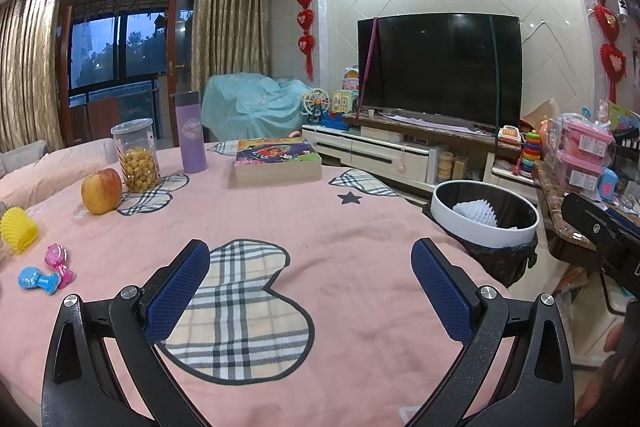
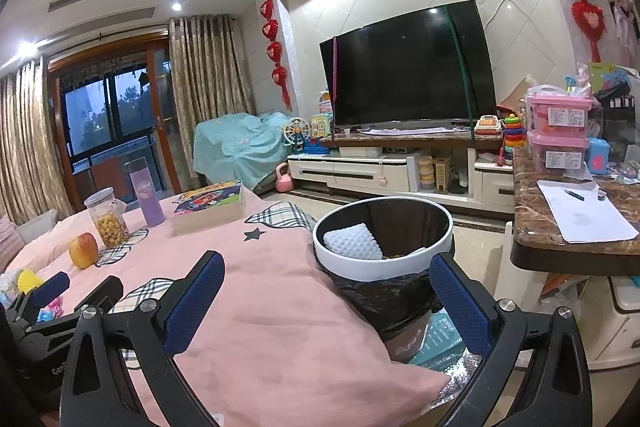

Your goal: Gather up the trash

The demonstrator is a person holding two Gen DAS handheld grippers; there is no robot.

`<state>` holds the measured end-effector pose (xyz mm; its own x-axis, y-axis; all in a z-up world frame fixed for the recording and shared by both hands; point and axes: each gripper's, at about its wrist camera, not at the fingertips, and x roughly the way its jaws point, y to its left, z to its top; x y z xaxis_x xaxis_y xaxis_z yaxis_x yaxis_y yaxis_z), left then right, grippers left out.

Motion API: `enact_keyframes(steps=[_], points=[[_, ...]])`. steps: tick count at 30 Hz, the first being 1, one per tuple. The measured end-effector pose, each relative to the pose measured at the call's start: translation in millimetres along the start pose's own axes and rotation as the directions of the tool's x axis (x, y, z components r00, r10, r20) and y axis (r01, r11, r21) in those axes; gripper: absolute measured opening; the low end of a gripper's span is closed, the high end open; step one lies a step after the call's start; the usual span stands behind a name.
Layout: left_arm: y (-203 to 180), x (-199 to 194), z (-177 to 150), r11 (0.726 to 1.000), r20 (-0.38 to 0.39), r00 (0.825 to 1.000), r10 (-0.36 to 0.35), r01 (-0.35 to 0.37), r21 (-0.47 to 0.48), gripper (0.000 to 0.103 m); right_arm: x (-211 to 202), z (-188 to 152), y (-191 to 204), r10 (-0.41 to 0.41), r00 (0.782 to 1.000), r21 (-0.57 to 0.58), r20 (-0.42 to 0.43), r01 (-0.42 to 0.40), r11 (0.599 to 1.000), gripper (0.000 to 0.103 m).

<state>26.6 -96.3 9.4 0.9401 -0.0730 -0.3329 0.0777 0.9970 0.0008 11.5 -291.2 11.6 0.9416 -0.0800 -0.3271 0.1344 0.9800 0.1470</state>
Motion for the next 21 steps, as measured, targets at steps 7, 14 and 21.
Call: enact_keyframes(steps=[7,14,21], points=[[-0.3,2.5,-0.4,1.000,-0.008,1.000,-0.002,0.002,0.003,0.103,2.6,-0.5,-1.3,0.009,1.000,0.007,-0.010,-0.009,1.000,0.103],[0.3,6.5,-0.5,1.000,-0.015,1.000,-0.002,0.002,0.005,0.103,5.7,-1.2,-2.3,0.015,1.000,0.014,-0.022,-0.015,1.000,0.103],[2.3,10.6,-2.2,1.000,-0.024,1.000,-0.002,0.002,0.004,0.103,9.0,-2.5,-1.2,0.019,0.999,0.017,-0.032,-0.019,1.000,0.103]])
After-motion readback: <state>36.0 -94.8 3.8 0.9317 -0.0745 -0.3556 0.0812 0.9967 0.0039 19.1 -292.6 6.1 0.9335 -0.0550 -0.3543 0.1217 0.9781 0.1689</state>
